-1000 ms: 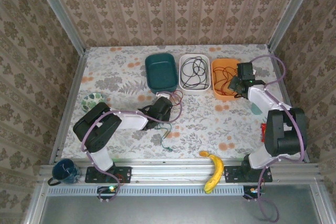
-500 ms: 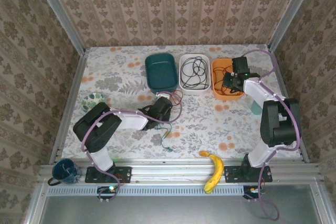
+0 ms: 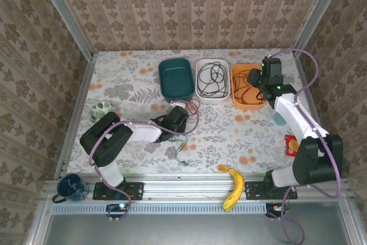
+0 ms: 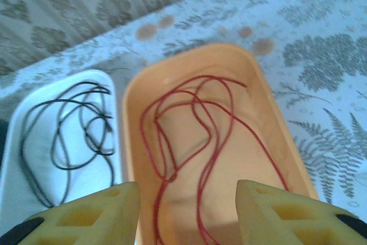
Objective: Untangle the cables
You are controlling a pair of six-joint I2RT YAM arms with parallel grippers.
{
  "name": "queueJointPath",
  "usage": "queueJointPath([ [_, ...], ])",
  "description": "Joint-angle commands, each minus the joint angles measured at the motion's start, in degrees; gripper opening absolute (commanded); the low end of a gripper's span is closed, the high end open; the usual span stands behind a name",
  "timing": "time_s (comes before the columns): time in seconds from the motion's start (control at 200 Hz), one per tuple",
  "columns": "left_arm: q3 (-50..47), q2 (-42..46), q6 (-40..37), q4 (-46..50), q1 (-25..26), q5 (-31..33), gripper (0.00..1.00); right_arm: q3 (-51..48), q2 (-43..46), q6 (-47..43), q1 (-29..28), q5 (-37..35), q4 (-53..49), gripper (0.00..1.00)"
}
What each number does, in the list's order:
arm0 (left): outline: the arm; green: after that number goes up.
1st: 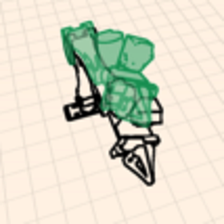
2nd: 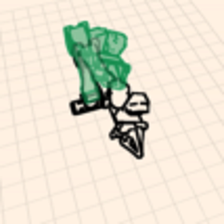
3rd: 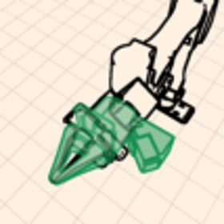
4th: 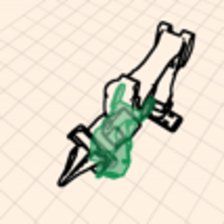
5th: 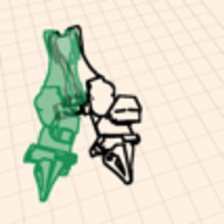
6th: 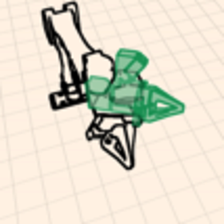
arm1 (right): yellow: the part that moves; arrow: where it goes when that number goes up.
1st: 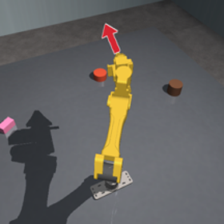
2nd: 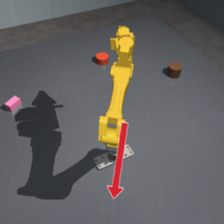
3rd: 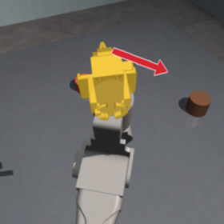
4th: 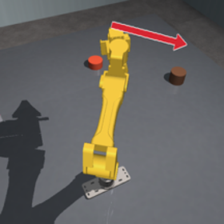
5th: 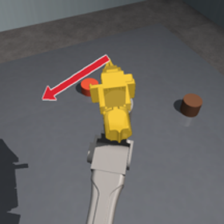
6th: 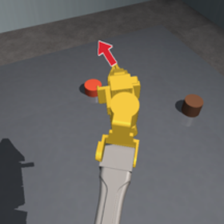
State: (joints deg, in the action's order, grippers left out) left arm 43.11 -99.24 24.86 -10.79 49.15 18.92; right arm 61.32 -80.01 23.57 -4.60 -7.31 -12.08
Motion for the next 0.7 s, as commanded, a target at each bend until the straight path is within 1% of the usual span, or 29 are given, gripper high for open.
queueJointPath([
  [0.0, -1.0, 0.2, 0.0, 4.3, 0.2, 1.0, 0.0, -2.7, 1.9, -3.3, -5.4, 8.3, 2.9, 0.48],
  [0.075, -1.0, 0.2, 0.0, 4.0, 0.2, 0.9, 0.0, -3.5, 1.4, -4.5, -11.1, 14.7, 4.3, 0.48],
  [0.135, -1.0, 0.2, -0.2, 3.9, 0.2, 0.9, 0.0, -3.7, -0.1, -5.0, -15.8, 17.9, 4.7, 0.49],
  [0.21, -1.2, 0.4, -0.3, 3.8, 0.4, 0.9, 0.0, -3.2, -3.5, -4.1, -20.6, 19.2, 4.4, 0.48],
  [0.325, -2.3, 1.6, -0.8, 2.5, 0.5, 0.4, 0.0, -2.9, -8.4, -1.8, -25.4, 20.2, 5.4, 0.48],
  [0.455, -4.2, 3.3, -0.9, 0.7, 0.5, 0.2, 0.0, -0.6, -14.9, -0.1, -28.2, 21.2, 4.9, 0.48],
  [0.695, -5.8, 4.7, -1.2, -1.2, 0.5, -0.8, 0.0, 5.0, -23.7, 1.5, -29.5, 21.4, 5.6, 0.48],
])
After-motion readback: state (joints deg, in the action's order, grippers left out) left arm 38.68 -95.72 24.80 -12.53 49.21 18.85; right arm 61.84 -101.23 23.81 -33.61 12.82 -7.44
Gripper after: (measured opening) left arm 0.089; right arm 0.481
